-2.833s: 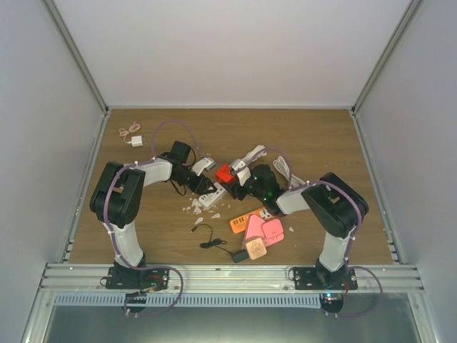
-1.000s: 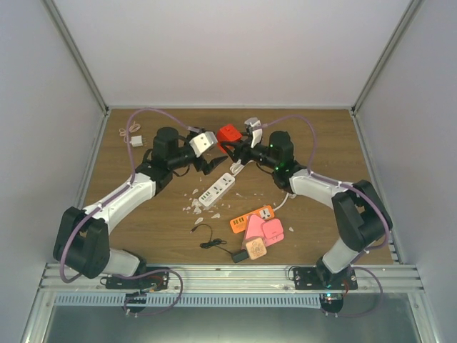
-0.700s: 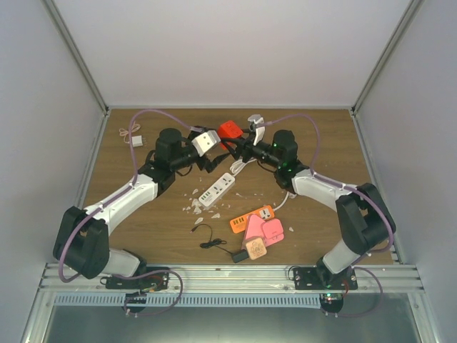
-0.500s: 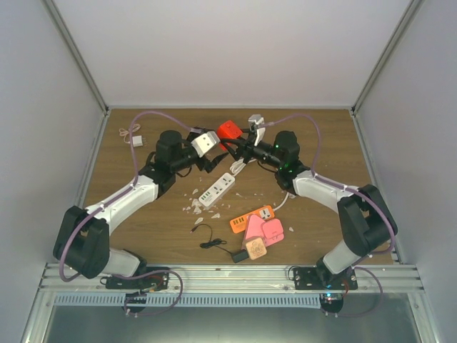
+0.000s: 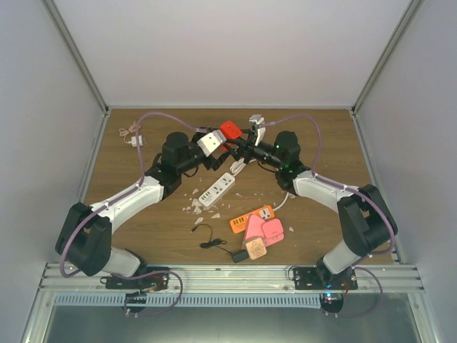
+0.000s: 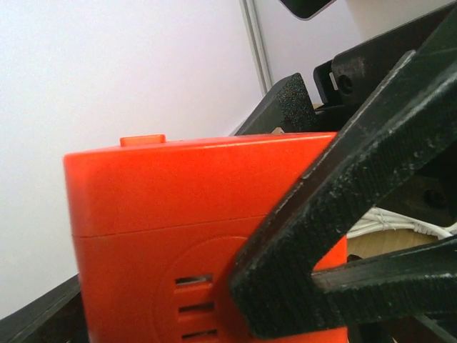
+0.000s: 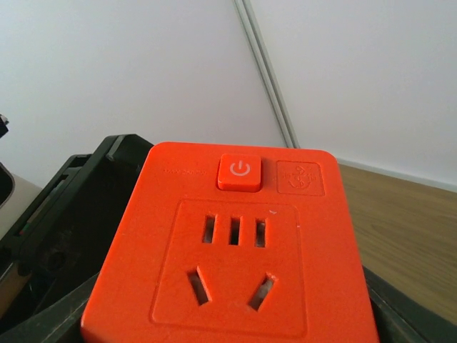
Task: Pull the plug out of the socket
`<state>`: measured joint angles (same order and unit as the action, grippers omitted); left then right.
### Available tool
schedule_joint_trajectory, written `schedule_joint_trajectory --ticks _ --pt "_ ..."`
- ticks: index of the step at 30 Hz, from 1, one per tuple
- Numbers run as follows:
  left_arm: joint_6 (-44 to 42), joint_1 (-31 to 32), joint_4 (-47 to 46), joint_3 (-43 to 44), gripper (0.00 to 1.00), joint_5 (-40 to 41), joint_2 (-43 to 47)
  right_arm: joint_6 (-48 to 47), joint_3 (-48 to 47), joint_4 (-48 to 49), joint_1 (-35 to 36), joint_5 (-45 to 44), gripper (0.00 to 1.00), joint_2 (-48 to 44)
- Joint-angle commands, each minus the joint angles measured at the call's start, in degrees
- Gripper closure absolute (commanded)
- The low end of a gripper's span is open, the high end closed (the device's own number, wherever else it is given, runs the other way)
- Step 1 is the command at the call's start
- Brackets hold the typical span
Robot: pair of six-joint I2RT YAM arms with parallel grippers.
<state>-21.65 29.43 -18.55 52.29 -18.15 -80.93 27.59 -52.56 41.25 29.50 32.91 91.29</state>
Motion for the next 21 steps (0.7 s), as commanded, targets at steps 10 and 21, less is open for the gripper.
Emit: schedule_joint_trajectory --ticks 10,21 --pt "2.9 1.7 -6.2 2.3 0.44 2.0 -0.9 2.3 0.1 2.9 -0.6 -1.1 0.58 0.1" --pt "4.6 -4.0 4.4 4.4 0.58 -3.6 -1.9 1.9 0.6 2.4 -1.3 -1.4 0.1 -0.8"
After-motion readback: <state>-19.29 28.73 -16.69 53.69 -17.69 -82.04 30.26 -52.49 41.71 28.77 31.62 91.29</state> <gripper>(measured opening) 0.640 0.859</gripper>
